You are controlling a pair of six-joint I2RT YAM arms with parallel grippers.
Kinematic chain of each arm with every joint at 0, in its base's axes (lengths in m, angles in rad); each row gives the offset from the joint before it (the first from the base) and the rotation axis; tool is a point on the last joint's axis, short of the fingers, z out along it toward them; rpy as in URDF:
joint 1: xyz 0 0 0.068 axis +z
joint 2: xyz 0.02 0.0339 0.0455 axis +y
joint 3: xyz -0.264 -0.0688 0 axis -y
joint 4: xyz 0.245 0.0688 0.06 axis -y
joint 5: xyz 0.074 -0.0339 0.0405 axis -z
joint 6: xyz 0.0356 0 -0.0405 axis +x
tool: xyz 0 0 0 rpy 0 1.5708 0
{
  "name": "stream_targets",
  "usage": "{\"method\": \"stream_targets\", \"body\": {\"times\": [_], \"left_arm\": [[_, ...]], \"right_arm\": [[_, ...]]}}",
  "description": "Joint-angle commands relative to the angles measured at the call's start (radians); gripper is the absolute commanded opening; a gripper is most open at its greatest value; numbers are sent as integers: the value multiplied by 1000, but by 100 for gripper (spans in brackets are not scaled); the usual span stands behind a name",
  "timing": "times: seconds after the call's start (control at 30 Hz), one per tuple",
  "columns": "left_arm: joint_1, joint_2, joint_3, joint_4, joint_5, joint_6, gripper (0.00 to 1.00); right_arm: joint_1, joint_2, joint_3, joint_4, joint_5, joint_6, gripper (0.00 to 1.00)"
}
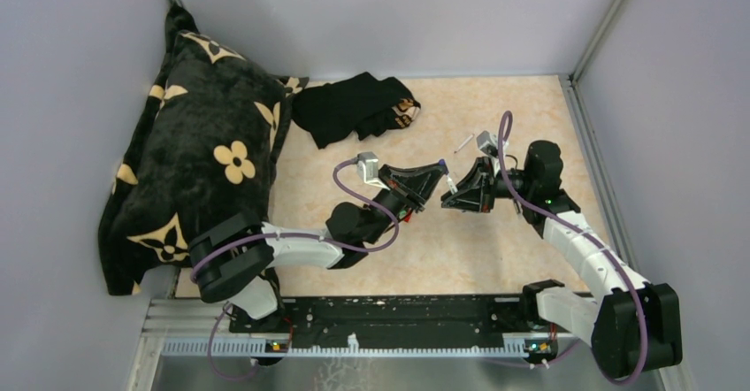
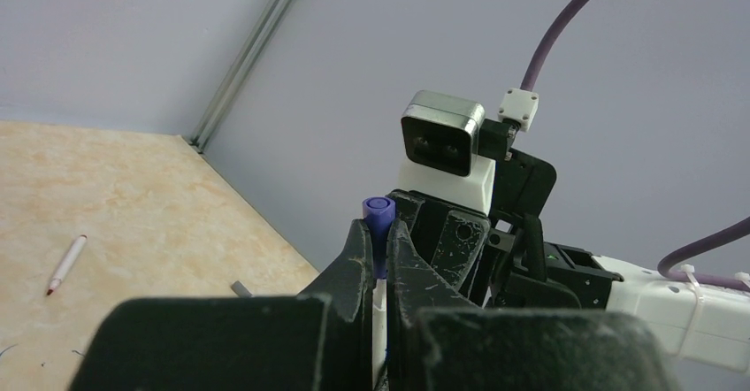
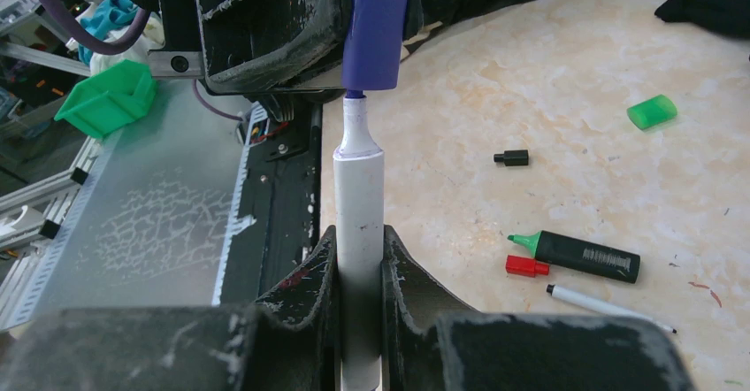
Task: Insert the pens into the pen caps
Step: Insert the pen cap onto the pen.
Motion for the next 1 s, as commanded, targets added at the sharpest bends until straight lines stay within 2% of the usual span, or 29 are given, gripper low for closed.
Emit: {"method": "stream_targets", "body": {"times": [0.0, 0.97], "left_arm": [[5, 18, -8, 51, 1, -19, 0], [4, 87, -59, 110, 106, -106, 2]], "right_arm": [[12, -10, 10, 53, -5, 11, 0], [11, 0, 5, 109, 62, 86, 0]]}}
